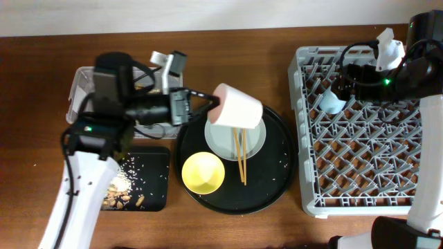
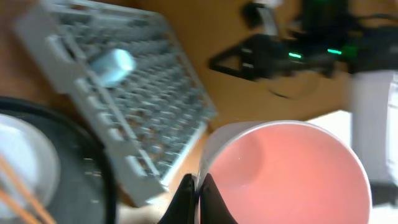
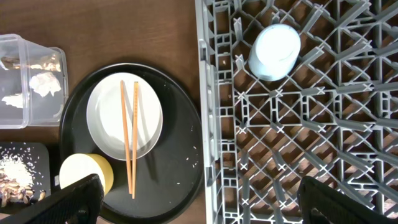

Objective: Sort waste into correct bins and load items into the dishwasher rack

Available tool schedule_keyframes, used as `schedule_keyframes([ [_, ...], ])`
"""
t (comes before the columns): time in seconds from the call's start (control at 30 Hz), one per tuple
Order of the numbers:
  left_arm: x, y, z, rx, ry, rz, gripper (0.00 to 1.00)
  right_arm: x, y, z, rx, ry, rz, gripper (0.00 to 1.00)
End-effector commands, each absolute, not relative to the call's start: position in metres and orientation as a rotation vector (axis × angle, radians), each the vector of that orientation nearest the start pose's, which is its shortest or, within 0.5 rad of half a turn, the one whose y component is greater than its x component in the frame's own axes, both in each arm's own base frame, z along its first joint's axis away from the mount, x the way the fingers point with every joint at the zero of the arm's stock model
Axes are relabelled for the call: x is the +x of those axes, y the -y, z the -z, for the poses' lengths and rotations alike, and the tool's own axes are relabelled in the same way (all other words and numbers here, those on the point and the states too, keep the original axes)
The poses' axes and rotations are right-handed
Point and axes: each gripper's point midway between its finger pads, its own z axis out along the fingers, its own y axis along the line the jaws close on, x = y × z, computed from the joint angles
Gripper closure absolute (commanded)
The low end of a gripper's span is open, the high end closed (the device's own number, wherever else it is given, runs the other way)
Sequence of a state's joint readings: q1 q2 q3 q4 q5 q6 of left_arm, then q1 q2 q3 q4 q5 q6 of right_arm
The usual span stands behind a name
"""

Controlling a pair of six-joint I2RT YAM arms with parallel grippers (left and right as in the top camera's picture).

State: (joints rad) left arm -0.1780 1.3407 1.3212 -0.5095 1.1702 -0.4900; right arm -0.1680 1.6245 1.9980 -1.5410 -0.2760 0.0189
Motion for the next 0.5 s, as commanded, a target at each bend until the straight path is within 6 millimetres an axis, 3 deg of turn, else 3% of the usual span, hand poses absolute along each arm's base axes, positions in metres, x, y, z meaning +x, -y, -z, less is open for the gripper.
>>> schedule_keyframes([
  [0.0, 0.257, 0.213, -0.382, 0.687, -1.917, 1.848, 1.00, 0.324, -0.010, -0.303, 0.170, -2.731, -0.497, 0.02],
  [0.1, 0.255, 0.213, -0.382, 0.723, -1.890, 1.840, 1.00, 0.317, -0.042, -0.316, 0.074, -2.688, -0.767, 0.02],
  [0.2, 0.255, 0.213, -0.382, 0.724, -1.889, 1.840, 1.00, 0.303, -0.087, -0.351, -0.339, -2.443, -1.119, 0.02],
  [0.27, 0.255, 0.213, -0.382, 0.724, -1.889, 1.840, 1.00, 0.298, -0.098, -0.362, -0.385, -2.374, -1.193, 0.02],
  [0.37, 0.255, 0.213, -0.382, 0.747, -1.869, 1.822, 1.00, 0.279, -0.130, -0.390, -0.540, -2.224, -1.335, 0.02],
  [0.47, 0.253, 0.213, -0.383, 0.759, -1.859, 1.825, 1.00, 0.260, -0.146, -0.400, -0.626, -2.195, -1.337, 0.02],
])
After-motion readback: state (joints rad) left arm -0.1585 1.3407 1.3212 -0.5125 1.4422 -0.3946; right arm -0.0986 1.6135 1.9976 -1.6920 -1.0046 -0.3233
